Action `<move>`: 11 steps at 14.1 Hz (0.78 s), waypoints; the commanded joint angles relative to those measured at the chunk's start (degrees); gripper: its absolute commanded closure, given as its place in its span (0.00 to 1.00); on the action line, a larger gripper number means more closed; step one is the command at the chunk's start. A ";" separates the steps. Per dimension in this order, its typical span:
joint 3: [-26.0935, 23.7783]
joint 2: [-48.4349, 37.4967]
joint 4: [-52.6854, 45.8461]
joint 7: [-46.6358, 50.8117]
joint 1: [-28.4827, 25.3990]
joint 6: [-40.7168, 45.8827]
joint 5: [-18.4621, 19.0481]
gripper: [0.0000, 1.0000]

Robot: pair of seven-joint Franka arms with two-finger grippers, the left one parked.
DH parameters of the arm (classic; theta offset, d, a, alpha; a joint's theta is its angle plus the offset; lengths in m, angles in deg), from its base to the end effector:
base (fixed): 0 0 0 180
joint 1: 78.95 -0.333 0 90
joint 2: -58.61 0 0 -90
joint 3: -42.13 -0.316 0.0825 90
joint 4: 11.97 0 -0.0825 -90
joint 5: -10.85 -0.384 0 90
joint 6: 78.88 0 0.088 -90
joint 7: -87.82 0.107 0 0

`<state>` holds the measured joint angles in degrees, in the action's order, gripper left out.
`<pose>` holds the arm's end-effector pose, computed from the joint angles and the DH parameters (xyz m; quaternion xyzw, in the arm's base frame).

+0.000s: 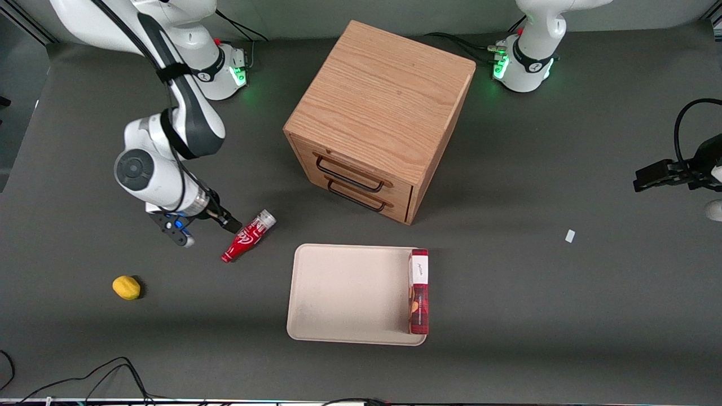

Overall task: Place coke bottle on tray
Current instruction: 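Lower the right gripper over the bottle's middle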

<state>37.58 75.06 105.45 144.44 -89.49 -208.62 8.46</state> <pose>0.5626 0.1518 0.2935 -0.9286 0.3683 0.0447 0.0008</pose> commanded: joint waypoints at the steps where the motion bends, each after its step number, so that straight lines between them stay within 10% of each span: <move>1: -0.02 3.13 0.53 2.44 -0.89 -5.06 -0.42 0.00; 11: 0.07 11.49 1.41 2.35 -0.97 -16.06 -0.25 0.00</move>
<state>37.48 85.98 107.14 145.70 -90.12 -223.31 8.46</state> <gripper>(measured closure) 0.000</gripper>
